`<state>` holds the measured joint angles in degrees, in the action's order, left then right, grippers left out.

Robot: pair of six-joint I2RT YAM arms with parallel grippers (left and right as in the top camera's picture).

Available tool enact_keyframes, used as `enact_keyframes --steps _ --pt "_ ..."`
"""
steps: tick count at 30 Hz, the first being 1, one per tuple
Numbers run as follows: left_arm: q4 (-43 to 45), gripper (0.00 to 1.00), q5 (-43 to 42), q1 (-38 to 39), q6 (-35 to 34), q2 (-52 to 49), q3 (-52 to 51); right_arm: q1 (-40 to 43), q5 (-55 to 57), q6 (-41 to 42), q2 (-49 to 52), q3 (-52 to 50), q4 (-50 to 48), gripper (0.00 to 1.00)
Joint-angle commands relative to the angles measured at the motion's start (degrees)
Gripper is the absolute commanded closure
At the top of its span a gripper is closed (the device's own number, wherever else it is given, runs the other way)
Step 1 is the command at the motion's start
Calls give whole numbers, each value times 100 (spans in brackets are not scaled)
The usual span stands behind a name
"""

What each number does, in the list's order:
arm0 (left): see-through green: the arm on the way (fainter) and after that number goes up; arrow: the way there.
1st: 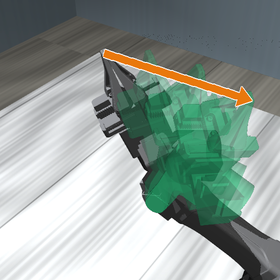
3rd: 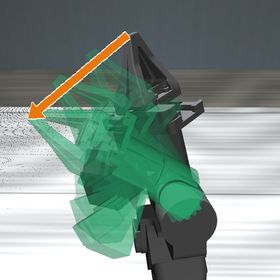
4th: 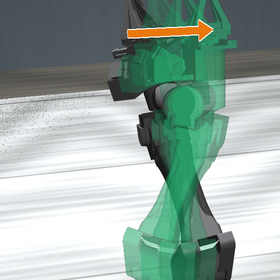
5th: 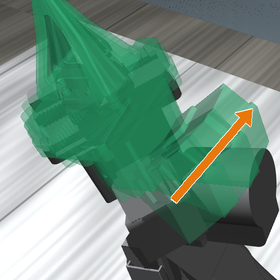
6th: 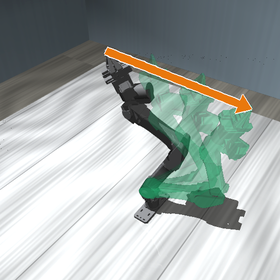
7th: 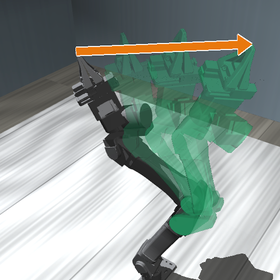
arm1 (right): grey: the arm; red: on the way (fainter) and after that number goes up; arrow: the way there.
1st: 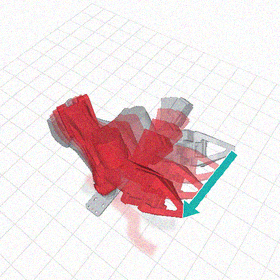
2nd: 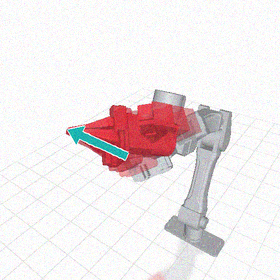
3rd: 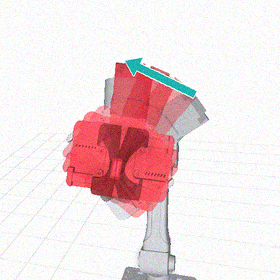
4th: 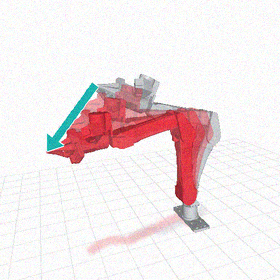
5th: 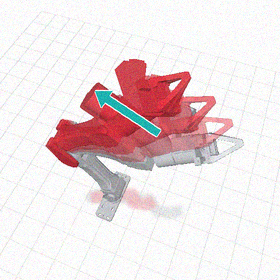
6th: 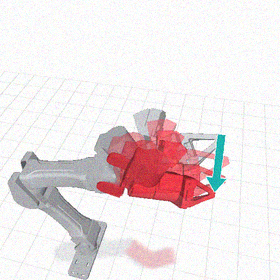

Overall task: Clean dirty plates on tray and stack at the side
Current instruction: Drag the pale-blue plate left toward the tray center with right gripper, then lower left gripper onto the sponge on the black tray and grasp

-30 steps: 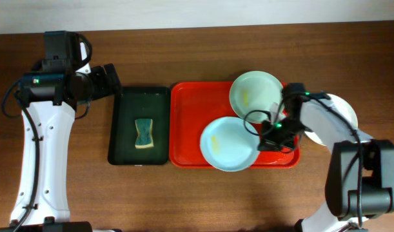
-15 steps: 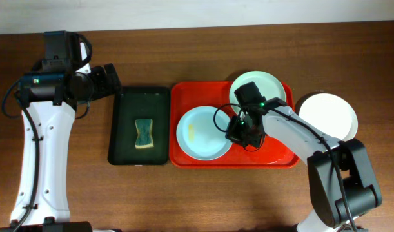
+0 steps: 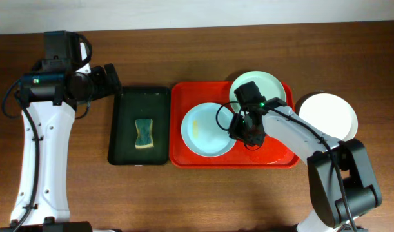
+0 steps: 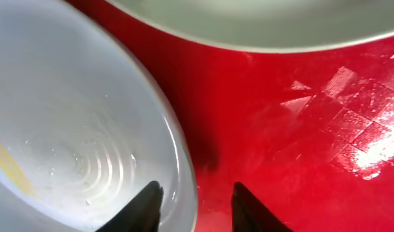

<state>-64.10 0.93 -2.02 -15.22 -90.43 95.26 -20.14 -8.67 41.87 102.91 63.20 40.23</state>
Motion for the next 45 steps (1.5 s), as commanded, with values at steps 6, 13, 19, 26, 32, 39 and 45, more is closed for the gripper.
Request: enact_keyframes --steps 6,13,19,26,32,39,45 --pt "-4 1 39 -11 -55 4 28 -35 -306 -1167 -35 894 697 37" --pt "-4 1 39 -13 -55 4 28 -37 35 -1169 -28 896 931 31" --pt "-4 1 39 -13 -52 4 28 -48 31 -1318 -28 796 1106 39" --pt "13 1 37 -11 -55 4 28 -48 31 -1314 -26 599 1110 45" --pt "13 1 37 -13 -55 4 28 -48 28 -1309 -22 142 459 49" --pt "-455 40 -116 63 -50 -61 -350 -48 33 -1294 -22 70 192 84" --pt "234 49 -90 348 157 -63 -1436 -46 35 -1292 -22 17 -4 66"
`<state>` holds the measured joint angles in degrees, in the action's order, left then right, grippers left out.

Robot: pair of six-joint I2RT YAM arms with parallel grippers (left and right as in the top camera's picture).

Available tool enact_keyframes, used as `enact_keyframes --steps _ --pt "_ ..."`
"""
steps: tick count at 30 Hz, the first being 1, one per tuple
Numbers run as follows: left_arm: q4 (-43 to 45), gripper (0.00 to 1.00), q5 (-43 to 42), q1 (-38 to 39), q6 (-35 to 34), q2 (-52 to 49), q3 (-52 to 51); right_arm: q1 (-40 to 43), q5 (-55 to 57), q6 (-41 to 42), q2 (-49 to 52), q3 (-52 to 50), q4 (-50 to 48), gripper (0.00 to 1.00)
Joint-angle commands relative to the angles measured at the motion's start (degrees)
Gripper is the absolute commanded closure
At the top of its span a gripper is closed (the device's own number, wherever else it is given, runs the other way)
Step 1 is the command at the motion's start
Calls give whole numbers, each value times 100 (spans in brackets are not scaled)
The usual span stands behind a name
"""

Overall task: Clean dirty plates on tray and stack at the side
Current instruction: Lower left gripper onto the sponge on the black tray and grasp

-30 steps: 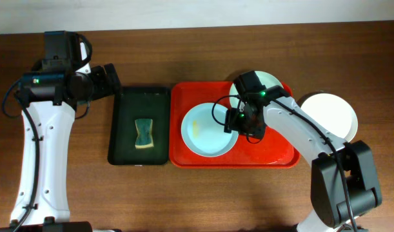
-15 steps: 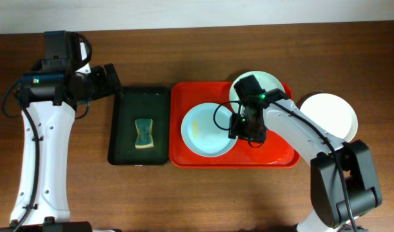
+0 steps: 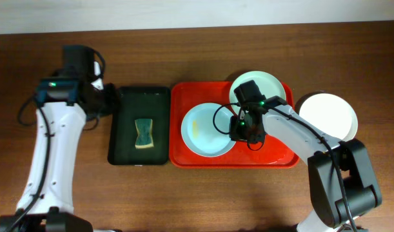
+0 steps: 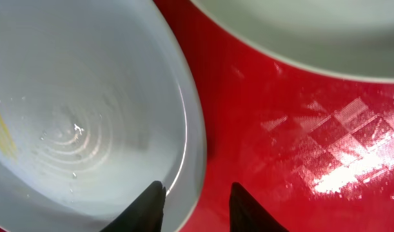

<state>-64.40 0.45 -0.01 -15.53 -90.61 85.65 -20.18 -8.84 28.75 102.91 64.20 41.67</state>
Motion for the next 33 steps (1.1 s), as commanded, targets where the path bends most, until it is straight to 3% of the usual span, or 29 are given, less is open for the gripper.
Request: enact_keyframes --steps 1,2,4,5,13,17,18,22,24,27,33 --pt "382 49 -42 175 201 -46 -581 -42 52 20 -22 -109 -223 66" --pt "470 50 -46 190 225 -46 -662 -42 50 20 -22 -131 -295 69" --pt "616 66 -46 201 240 -46 -782 -44 52 22 -22 -142 -367 72" --pt "647 69 -46 203 240 -46 -809 -42 52 22 -22 -142 -382 72" --pt "841 61 -35 533 522 -136 -997 -42 57 61 203 -144 -575 73" --pt "846 61 -2 566 522 -168 -997 -37 46 68 310 -140 -619 94" --pt "846 61 0 566 549 -170 -997 -37 22 63 291 -114 -619 96" --pt "837 56 -2 566 695 -240 -997 -37 -240 63 251 26 -549 96" --pt "811 56 -26 566 758 -337 -997 -37 -315 66 251 63 -487 96" --pt "774 58 -223 579 774 -623 -997 -37 -295 61 251 63 -463 85" --pt "835 61 -234 903 769 -1172 -997 -37 -297 61 251 63 -411 84"
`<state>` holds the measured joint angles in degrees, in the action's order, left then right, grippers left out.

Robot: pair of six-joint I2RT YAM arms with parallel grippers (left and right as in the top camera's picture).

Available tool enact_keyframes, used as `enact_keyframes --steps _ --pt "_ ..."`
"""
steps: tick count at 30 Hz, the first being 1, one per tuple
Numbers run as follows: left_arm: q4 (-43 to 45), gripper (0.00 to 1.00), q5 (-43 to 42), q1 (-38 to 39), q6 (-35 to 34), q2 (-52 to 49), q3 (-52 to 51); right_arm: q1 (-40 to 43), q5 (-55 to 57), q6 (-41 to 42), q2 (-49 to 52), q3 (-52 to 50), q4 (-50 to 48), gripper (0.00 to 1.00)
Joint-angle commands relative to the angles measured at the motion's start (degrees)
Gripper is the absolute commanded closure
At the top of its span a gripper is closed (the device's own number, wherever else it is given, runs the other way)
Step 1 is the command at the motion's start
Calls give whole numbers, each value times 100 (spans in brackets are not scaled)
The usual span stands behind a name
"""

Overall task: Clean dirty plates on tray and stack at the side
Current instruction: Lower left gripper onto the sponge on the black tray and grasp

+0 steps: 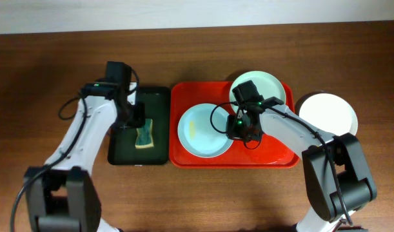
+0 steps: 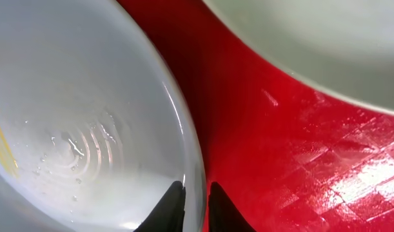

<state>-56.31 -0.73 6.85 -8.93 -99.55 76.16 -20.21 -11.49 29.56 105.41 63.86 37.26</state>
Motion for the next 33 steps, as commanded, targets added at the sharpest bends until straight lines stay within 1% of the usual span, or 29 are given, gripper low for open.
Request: enact_keyframes --steps 1,3,4,6,9,15,17,19,22,27,33 --pt "35 62 -114 280 105 -369 -48 -35 -33 -20 2 98 35 84" --pt "55 65 -111 323 35 -551 -48 -35 -33 -20 2 98 46 84" --pt "57 65 -109 321 -68 -601 -48 -35 -33 -20 2 98 50 84" --pt "57 70 -131 313 -376 -726 -48 -35 -33 -20 2 96 68 84" --pt "57 68 -205 313 -498 -833 -48 -35 -33 -20 2 96 90 84" --pt "98 67 -144 313 -498 -1023 -48 -35 -33 -20 2 96 87 84" --pt "98 65 -94 310 -498 -1038 -48 -35 -33 -20 2 96 90 84" --pt "101 65 -94 310 -527 -1038 -50 -35 -33 -20 2 96 107 84" --pt "109 68 -94 313 -688 -1038 -61 -35 -33 -20 2 96 144 84" --pt "146 68 208 310 -691 -1038 -125 -35 -33 -20 2 96 149 84" --pt "197 67 210 313 -691 -1038 -138 -35 -33 -20 2 96 149 84"
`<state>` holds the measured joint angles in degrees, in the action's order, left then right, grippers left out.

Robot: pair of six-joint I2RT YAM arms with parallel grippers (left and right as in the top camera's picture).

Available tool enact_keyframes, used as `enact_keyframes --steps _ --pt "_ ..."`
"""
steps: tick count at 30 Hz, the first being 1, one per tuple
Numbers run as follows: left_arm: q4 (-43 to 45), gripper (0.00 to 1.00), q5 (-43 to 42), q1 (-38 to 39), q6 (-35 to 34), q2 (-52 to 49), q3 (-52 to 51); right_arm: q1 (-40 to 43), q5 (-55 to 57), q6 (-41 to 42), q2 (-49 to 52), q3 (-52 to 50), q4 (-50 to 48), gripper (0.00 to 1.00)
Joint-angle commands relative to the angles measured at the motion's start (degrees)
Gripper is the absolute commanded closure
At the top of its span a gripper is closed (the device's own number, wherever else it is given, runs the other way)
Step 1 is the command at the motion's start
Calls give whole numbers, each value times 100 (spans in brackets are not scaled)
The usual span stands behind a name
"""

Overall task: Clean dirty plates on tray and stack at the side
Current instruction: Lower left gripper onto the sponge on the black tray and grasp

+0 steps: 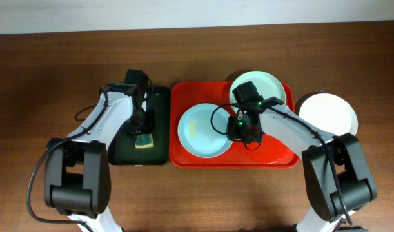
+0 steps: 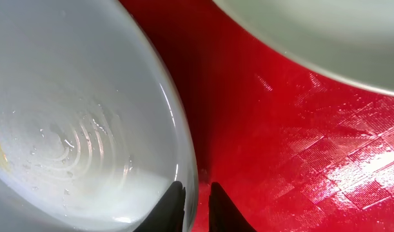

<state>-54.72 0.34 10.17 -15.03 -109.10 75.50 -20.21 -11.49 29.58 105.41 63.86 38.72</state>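
A light blue plate (image 1: 202,129) with a yellow smear lies at the left of the red tray (image 1: 274,158). My right gripper (image 1: 238,131) is shut on its right rim. In the right wrist view the plate (image 2: 74,109) fills the left, and its rim runs between the two dark fingertips of the right gripper (image 2: 195,196). A pale green plate (image 1: 269,87) lies at the tray's back right corner. My left gripper (image 1: 144,121) is low over the yellow-green sponge (image 1: 144,139) in the dark tray (image 1: 119,138). Its jaws are hidden by the arm.
A white plate (image 1: 329,116) sits on the brown table to the right of the red tray. In the right wrist view wet red tray floor (image 2: 293,148) lies between the two plates, with the green plate (image 2: 325,32) along the top edge.
My left gripper has shifted slightly right and now sits over the sponge's upper end. The right gripper still holds the blue plate's rim, and the plate has not moved.
At first my left arm was far left of the dark tray and the right gripper stood open astride the blue plate's rim. The left arm then neared the tray. Later the right gripper was shut on the rim, the plate slightly left, and the left gripper beside the sponge.
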Motion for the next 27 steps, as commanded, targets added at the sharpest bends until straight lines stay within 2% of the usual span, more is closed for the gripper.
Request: enact_keyframes --steps 1,4,7,8,9,12,14,16,17,21,27 --pt "79 67 101 -20 -81 -83 -96 -35 -33 -22 2 96 2 84" --pt "262 67 96 -20 -83 -83 -256 -35 -33 -22 2 96 2 84" --pt "479 68 96 -20 -83 -83 -459 -35 -31 -22 2 96 0 73" --pt "527 69 98 -20 -92 -83 -518 -35 -31 -22 2 96 0 72" --pt "544 71 98 -20 -127 -83 -546 -35 -31 -22 2 96 0 73" --pt "599 88 98 -20 -127 -83 -555 -35 -31 -22 2 96 -17 73" --pt "605 94 103 -22 -122 -83 -557 -35 -31 -24 2 98 -22 63" --pt "605 100 98 -44 -111 -79 -535 -33 -33 -26 2 98 -57 47" --pt "603 100 96 -79 39 -66 -483 -28 -33 -28 2 105 -66 43" --pt "577 100 96 -289 765 223 -79 -26 -37 -354 2 234 59 44" --pt "494 100 98 -363 1604 1187 431 -15 -31 -717 0 920 896 39"
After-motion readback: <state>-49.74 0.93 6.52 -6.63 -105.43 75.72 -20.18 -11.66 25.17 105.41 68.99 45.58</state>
